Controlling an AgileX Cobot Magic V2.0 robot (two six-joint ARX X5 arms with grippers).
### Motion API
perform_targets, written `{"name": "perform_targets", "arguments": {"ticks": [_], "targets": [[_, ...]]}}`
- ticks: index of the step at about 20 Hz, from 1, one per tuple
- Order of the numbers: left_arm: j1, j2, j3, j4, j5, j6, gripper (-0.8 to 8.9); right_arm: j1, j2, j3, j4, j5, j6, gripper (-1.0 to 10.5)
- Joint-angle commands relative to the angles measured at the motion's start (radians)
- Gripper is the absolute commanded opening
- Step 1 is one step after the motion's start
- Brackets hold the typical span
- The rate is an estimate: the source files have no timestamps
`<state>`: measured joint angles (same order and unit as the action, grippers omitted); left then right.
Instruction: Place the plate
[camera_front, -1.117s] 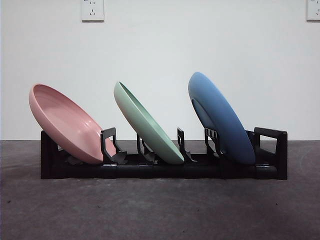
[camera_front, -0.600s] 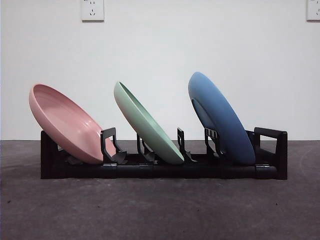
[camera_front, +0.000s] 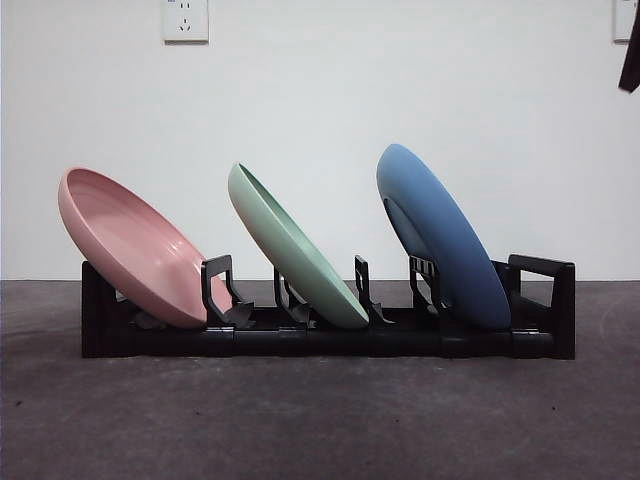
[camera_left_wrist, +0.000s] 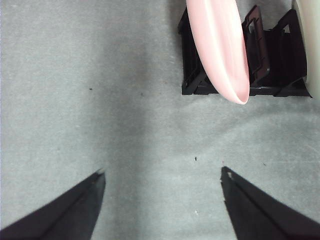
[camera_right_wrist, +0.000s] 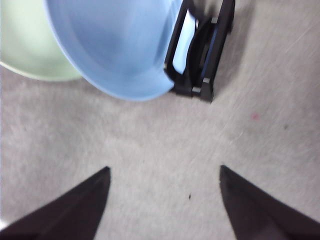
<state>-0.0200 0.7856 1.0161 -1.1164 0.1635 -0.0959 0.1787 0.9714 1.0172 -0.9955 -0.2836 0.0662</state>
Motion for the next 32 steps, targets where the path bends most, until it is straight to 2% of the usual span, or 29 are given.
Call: {"name": "perform_targets", "arguments": {"ticks": [1, 7, 12, 17, 26, 32], "targets": [[0.0, 0.005, 0.023, 0.017, 0.006, 0.01, 3.82, 0.027, 0.044, 0.047, -0.017, 0.002, 0.005, 3.3], [0.0, 0.004, 0.023, 0.042, 0.006, -0.002, 3.79, 0.119, 0.243, 0.289, -0.084, 0.006, 0.014, 3.1], [0.0, 0.004, 0.023, 0.04, 0.006, -0.002, 3.78, 0.223, 0.434, 0.519, -0.084, 0.058, 0.028, 3.1], [0.0, 0.004, 0.023, 0.044, 0.006, -0.002, 3.76, 0.32, 0.611, 0.669, -0.084, 0.126, 0.041, 3.1], [0.0, 0.004, 0.023, 0.064, 0.006, -0.002, 3.77, 0.357, 0.803, 0.708, -0.041, 0.162, 0.053, 3.0], [0.0, 0.004, 0.023, 0.066, 0.005, -0.001, 3.76, 0.357, 0.834, 0.708, -0.029, 0.161, 0.05, 1.2]]}}
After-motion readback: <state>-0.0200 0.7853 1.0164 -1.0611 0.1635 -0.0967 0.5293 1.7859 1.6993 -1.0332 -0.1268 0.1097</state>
